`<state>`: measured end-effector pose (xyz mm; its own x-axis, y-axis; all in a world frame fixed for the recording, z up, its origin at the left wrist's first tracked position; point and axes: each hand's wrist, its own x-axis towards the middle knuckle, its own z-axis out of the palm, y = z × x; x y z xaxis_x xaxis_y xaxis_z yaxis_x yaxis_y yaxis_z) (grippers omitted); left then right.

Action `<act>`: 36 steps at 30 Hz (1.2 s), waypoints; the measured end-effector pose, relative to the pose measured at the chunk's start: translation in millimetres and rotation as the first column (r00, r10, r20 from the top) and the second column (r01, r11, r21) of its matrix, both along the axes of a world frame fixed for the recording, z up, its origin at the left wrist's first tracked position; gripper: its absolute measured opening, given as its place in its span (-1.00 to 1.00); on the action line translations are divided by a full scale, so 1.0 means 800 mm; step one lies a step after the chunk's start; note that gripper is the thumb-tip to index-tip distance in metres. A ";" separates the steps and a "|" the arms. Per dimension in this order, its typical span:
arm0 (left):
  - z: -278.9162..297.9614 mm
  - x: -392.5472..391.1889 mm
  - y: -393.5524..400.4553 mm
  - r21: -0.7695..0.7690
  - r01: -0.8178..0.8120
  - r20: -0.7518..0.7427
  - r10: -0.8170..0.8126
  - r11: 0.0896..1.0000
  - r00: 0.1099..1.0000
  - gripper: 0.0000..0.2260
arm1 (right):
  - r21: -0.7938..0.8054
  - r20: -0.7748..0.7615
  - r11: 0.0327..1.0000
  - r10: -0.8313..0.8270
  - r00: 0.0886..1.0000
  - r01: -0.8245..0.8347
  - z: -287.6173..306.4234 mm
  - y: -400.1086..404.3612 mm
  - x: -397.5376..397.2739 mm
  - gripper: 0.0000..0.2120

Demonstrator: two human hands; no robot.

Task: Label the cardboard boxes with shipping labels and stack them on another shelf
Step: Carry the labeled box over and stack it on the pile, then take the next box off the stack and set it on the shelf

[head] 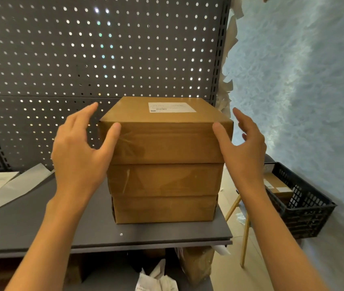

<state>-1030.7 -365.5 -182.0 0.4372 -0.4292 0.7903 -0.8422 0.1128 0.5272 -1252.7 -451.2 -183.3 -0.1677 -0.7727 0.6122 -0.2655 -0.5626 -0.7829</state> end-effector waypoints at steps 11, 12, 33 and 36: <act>-0.076 -0.011 0.094 0.127 -0.301 0.366 0.237 0.945 0.900 -0.74 | -0.303 -0.428 0.953 -0.166 0.889 0.032 -0.082 0.073 0.014 -0.77; -0.084 -0.009 0.105 0.154 -0.321 0.378 0.244 0.934 0.893 -0.74 | -0.303 -0.463 0.953 -0.158 0.872 0.011 -0.090 0.080 0.019 -0.78; -0.119 0.206 0.383 0.297 -0.732 0.463 0.578 0.613 0.672 -0.85 | -0.377 -0.661 0.831 0.068 0.747 -0.409 -0.126 0.252 0.325 -0.73; -0.121 0.266 0.430 0.291 -0.755 0.454 0.610 0.587 0.649 -0.81 | -0.365 -0.663 0.818 0.106 0.741 -0.444 -0.128 0.293 0.399 -0.73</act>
